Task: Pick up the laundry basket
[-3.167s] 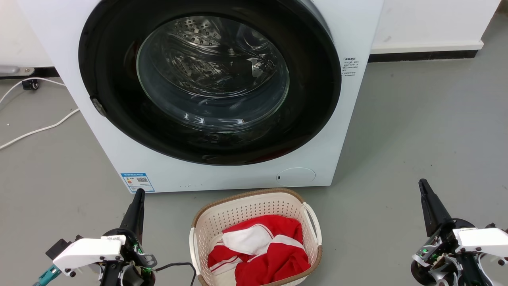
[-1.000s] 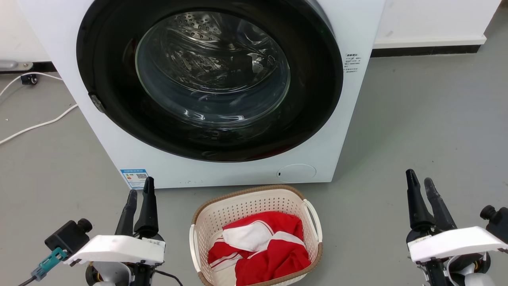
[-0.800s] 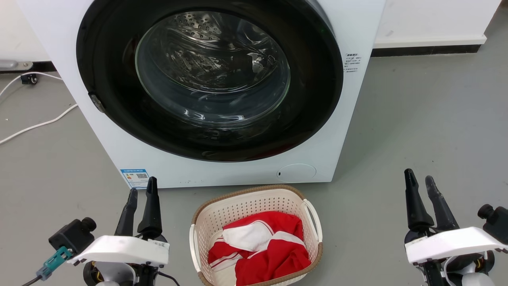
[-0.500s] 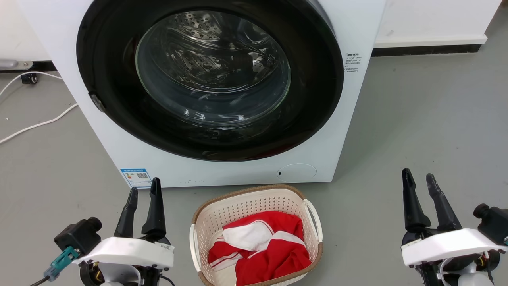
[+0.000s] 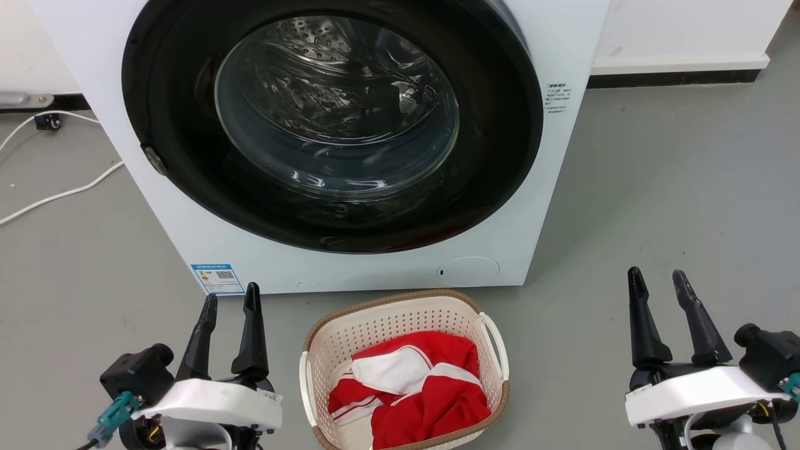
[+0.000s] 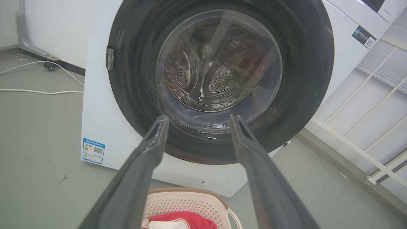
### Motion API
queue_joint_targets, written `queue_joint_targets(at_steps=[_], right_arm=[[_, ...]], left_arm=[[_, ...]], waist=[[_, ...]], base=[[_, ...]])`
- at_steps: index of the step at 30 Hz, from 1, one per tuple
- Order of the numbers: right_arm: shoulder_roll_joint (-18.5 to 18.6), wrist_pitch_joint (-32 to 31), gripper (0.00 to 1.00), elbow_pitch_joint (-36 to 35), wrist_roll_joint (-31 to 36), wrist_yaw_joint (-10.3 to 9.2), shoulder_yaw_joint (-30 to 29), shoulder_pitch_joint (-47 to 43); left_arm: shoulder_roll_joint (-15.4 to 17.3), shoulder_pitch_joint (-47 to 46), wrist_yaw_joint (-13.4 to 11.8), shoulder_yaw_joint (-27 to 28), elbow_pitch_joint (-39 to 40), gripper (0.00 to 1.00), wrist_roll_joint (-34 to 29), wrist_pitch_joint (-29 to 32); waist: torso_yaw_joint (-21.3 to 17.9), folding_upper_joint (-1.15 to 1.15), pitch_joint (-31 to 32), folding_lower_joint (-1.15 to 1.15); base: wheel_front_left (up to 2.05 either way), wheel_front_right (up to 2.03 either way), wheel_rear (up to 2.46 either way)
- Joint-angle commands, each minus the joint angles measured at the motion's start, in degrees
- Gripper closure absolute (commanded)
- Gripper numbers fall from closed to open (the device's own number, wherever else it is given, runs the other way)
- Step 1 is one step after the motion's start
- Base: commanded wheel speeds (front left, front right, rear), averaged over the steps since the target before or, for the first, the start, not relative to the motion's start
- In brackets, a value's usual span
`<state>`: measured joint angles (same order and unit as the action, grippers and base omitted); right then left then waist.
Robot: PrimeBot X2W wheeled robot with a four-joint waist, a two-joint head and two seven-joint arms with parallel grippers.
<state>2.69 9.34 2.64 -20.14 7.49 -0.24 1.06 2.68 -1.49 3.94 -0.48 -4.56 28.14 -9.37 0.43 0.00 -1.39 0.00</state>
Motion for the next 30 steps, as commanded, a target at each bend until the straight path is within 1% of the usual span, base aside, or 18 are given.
queue_joint_targets(at_steps=[1, 26, 30], right_arm=[[0.3, 0.5, 0.0, -0.8, 1.4, 0.0, 0.1, -0.3], [0.3, 3.6, 0.0, -1.4, 14.5, -0.01, 1.1, -1.3], [0.3, 4.1, 0.0, -1.2, 16.3, -0.01, 1.1, -1.5]], left_arm=[[0.2, 0.2, -0.2, -0.1, 0.7, 0.0, -1.3, -0.5], [0.3, 1.3, -1.5, -0.8, 0.1, 0.0, -13.7, -3.6], [0.3, 1.5, -2.0, -0.9, 0.1, 0.0, -15.5, -4.1]], waist=[[0.0, 0.0, 0.0, 0.0], [0.2, 0.0, -0.4, 0.0], [0.2, 0.0, -0.5, 0.0]], base=[[0.0, 0.0, 0.0], [0.0, 0.0, 0.0], [0.0, 0.0, 0.0]])
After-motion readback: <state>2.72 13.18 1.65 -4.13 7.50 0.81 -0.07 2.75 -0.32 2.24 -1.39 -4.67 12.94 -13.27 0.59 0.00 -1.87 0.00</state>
